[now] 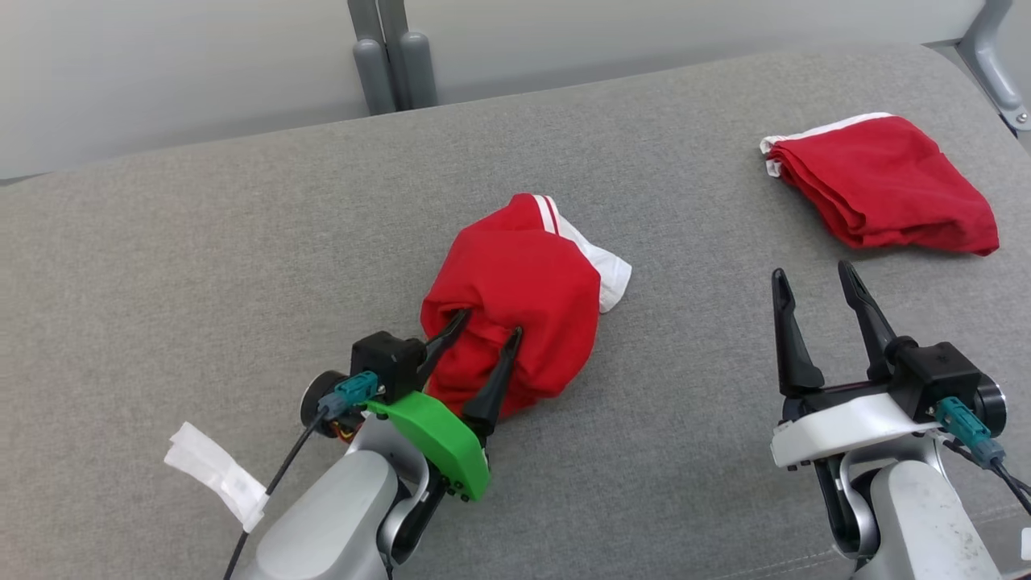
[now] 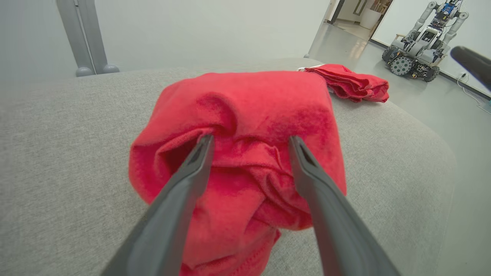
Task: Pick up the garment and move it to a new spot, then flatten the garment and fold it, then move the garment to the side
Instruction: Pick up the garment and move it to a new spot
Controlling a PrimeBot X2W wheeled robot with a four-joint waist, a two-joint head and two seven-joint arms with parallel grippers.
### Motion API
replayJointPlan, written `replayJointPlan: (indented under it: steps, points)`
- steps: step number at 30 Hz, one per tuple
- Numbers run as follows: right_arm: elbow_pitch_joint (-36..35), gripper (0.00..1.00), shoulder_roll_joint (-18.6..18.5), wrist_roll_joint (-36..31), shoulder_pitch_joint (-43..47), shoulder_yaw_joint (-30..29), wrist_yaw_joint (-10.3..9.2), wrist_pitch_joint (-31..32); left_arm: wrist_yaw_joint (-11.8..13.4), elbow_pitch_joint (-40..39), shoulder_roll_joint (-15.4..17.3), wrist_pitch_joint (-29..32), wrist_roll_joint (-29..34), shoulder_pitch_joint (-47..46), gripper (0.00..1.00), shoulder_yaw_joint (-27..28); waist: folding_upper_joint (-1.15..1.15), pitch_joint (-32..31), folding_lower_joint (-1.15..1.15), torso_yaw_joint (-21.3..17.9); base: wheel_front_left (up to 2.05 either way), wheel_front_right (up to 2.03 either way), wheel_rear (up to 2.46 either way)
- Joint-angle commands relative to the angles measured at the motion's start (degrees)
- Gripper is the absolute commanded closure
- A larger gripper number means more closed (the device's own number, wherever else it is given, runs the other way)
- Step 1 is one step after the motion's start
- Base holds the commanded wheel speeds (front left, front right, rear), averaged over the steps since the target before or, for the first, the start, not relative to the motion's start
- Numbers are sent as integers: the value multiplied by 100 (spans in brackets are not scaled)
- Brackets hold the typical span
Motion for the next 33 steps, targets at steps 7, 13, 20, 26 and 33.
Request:
replayJointPlan:
  steps: [7,13,20,26,33]
  points:
    - [121,0,-8,-111,127,51,-1,-27,323,-608,270,-159,52,518,0,316,0,-337,0,258,0,0,0]
    - [197,0,-8,-148,266,53,-1,-26,720,-1249,529,-208,45,1249,0,704,0,-590,0,416,0,0,0]
    - [125,0,-12,-9,517,124,-1,-27,1242,-2008,690,-201,331,2111,0,1483,0,-772,0,586,0,0,0]
    - [47,0,-11,314,747,130,-1,-25,1450,-2384,550,-195,716,2749,0,2185,0,-873,0,710,0,0,0]
    - [69,0,-10,646,914,144,-1,-24,1297,-2378,320,-196,1055,3120,0,2624,0,-904,0,765,0,0,0]
